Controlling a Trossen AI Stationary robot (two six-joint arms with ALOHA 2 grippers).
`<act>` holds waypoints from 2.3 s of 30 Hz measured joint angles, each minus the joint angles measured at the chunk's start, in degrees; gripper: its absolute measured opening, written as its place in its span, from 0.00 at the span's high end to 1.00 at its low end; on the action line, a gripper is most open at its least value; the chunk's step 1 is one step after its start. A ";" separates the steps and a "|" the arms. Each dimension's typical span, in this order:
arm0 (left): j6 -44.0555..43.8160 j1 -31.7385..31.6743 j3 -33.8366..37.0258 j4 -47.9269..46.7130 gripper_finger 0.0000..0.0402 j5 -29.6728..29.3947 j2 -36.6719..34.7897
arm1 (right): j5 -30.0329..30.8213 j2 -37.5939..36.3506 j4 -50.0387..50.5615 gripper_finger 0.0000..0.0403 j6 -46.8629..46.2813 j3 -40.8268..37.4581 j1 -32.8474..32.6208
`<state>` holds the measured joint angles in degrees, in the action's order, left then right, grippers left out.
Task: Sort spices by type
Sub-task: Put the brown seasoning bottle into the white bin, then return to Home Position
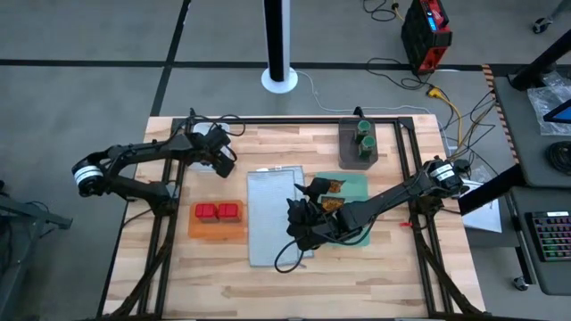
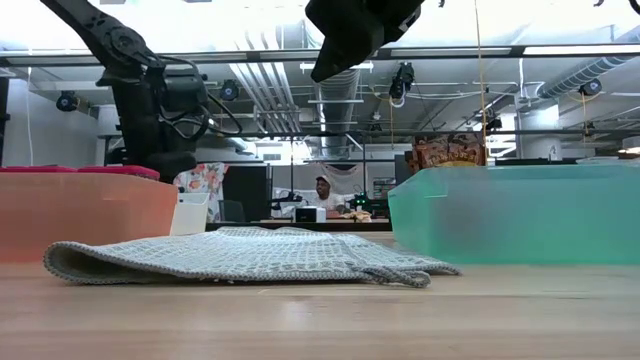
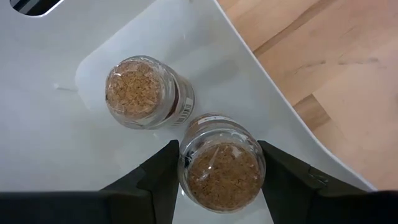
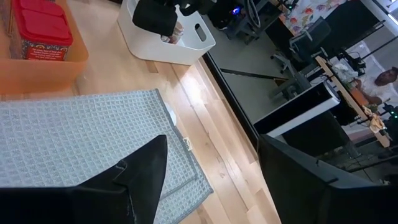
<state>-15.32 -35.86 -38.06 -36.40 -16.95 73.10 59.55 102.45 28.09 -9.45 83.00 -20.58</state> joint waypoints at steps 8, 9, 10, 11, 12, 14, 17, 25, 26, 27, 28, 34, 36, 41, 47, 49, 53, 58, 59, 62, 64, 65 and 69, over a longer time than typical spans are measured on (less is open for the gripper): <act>-0.06 0.00 0.00 -0.26 0.51 -2.05 0.00 | 0.00 0.00 -0.01 0.36 -0.04 0.00 0.00; -0.10 0.00 0.00 -0.24 0.51 -2.07 0.00 | 0.00 0.00 -0.01 0.36 -0.09 0.00 0.00; -0.11 0.00 0.00 -0.26 0.50 -2.08 0.00 | 0.00 0.02 -0.01 0.35 -0.21 0.00 0.00; -0.15 0.01 0.00 -0.36 0.49 -2.12 0.00 | 0.00 0.01 -0.01 0.35 -0.41 0.00 0.00; -0.14 0.02 0.00 -0.42 0.48 -2.12 0.00 | 0.00 0.02 -0.01 0.35 -0.58 0.00 0.00; -0.14 0.00 0.00 -0.46 0.48 -2.16 0.00 | 0.00 0.02 -0.01 0.34 -0.63 0.00 0.00; -0.14 0.02 0.00 -0.57 0.47 -2.19 0.00 | 0.00 0.02 -0.01 0.34 -0.63 0.00 0.00; -0.17 0.04 -3.79 -7.03 0.47 -5.29 -0.11 | 0.00 0.02 -0.03 0.37 -0.66 0.00 0.00; -0.17 0.04 -4.24 -7.75 0.47 -5.90 -0.11 | 0.00 0.02 -0.03 0.37 -0.81 0.00 0.00; -0.17 0.02 -4.66 -8.24 0.47 -6.40 -0.11 | -0.01 0.02 -0.03 0.37 -1.14 0.00 0.00; -0.14 0.02 -5.07 -8.62 0.47 -6.59 -0.17 | 0.00 0.02 -0.03 0.38 -1.25 0.00 0.00; 0.04 0.37 -6.63 -8.84 0.47 -6.56 -0.33 | -0.01 0.02 -0.03 0.36 -1.22 0.00 0.00; 0.05 0.46 -7.17 -9.44 0.47 -6.54 -0.41 | 0.00 0.02 -0.03 0.35 -1.22 0.00 -0.01; -0.81 1.39 -9.24 -12.19 0.47 -6.54 -1.84 | 0.00 0.02 -0.03 0.34 -0.94 0.00 -0.02; -5.78 10.98 -9.84 -10.48 0.47 -6.59 -8.51 | -0.02 0.02 -0.32 0.37 -0.46 -1.32 -0.15; -6.20 16.80 -9.84 -8.06 0.47 -6.62 -11.31 | -0.01 0.02 -2.34 0.38 -0.21 -2.53 -0.15; -4.54 31.06 -9.80 1.02 0.47 -10.56 -15.51 | -0.58 0.02 -10.74 0.40 4.28 -5.32 -0.11; 3.67 49.15 -9.44 12.69 0.47 -22.71 -16.83 | -5.83 0.11 -23.33 0.41 14.94 -7.39 0.15; 4.80 52.09 -9.42 14.53 0.47 -24.92 -16.53 | -5.77 0.11 -24.41 0.41 16.50 -7.39 0.13; 7.07 59.25 -9.42 18.02 0.47 -27.77 -15.57 | -5.57 0.09 -25.10 0.42 14.70 -7.34 0.13; 7.98 62.68 -9.42 19.48 0.47 -27.44 -14.48 | -5.68 0.09 -25.36 0.41 11.44 -7.34 0.13; 8.19 64.07 -9.32 19.63 0.47 -27.15 -13.81 | -5.70 0.09 -25.47 0.41 10.01 -7.37 0.13; 12.68 65.16 -8.36 26.63 0.47 -27.24 -10.41 | -8.88 0.07 -25.68 0.38 10.72 -7.84 0.37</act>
<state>-2.64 29.30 -46.43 -9.78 -44.19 62.69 50.67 102.52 2.40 1.27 75.16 -20.21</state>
